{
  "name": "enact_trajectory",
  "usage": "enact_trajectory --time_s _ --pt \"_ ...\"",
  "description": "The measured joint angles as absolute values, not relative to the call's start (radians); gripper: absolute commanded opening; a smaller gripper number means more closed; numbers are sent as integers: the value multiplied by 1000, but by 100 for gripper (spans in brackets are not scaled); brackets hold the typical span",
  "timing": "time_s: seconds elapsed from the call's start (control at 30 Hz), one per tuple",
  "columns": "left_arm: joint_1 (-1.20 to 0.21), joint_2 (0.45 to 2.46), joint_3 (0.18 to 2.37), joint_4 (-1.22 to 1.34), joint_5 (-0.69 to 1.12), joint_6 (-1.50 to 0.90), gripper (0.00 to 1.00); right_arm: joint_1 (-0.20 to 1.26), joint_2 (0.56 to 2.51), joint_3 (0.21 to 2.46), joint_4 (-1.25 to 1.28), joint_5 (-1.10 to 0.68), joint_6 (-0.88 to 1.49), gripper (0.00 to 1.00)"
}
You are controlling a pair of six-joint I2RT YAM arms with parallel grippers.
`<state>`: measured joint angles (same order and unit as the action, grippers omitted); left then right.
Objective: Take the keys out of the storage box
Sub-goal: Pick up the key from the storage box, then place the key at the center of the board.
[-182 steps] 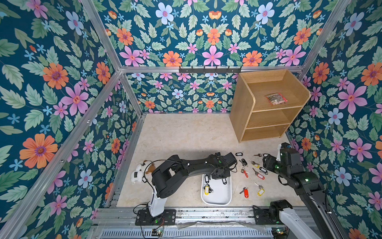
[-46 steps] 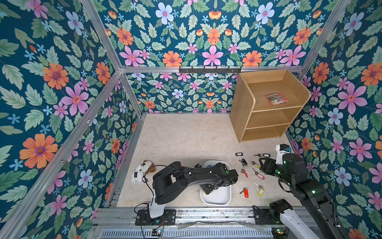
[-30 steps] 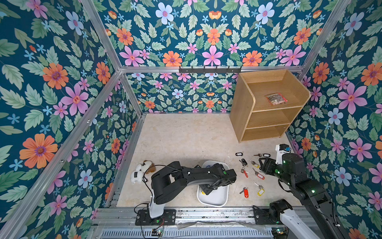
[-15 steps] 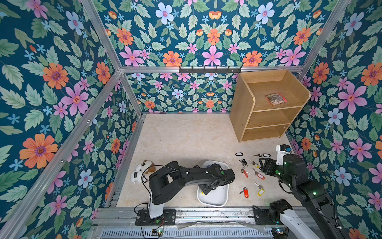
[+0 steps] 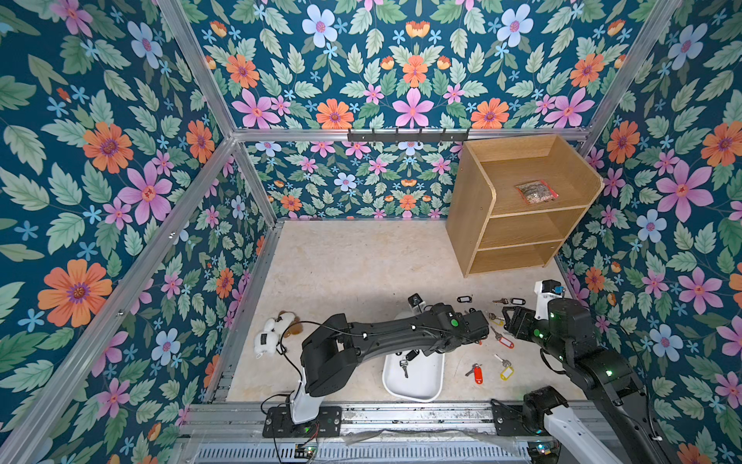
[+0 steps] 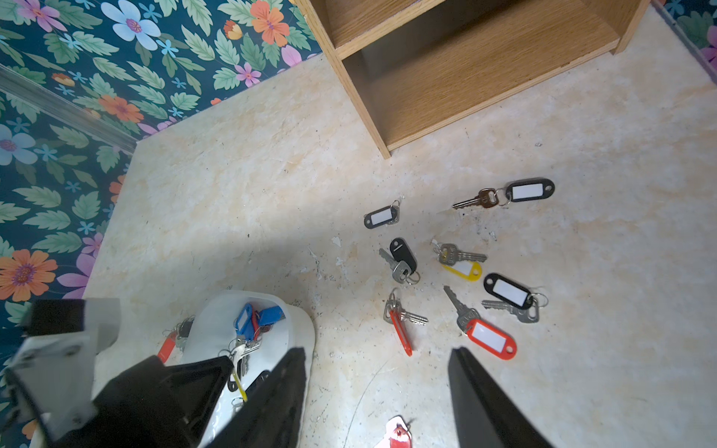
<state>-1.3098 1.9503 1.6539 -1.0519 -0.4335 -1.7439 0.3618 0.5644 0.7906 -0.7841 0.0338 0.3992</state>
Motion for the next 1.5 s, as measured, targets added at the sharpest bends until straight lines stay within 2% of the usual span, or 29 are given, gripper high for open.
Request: enact_trajectory --time_s 0.17,0.3,0.4,0.6,0.73,0.93,1.2,1.3,1.4,1.47,1.5 --pt "-1312 1866 1650 -1104 -509 -1711 0 362 574 791 -785 34 399 63" --pt "-1247 1701 1517 -1119 -548 -1676 0 362 585 791 -785 34 399 63" --pt "-1135 1555 1349 -1092 -540 -1617 0 362 597 790 -784 34 399 63" --pt "-825 1340 1052 -977 -429 -1413 0 362 608 790 -785 44 401 63" --pt "-667 1331 966 -900 -330 -1264 0 362 596 790 -785 57 411 63" --pt "-513 1420 900 -759 -205 -1100 0 362 580 790 -785 68 422 63" --pt "-387 1516 913 -656 -143 -976 2 362 578 789 -785 69 422 63" --pt "-369 1547 934 -637 -136 -938 21 362 579 789 -785 69 422 63" --pt "-365 1555 943 -630 -137 -913 55 362 576 789 -785 73 422 63" --pt "-363 1552 953 -636 -142 -907 89 362 571 789 -785 78 422 63" --pt "-361 1546 960 -642 -151 -898 94 362 570 789 -785 79 422 63"
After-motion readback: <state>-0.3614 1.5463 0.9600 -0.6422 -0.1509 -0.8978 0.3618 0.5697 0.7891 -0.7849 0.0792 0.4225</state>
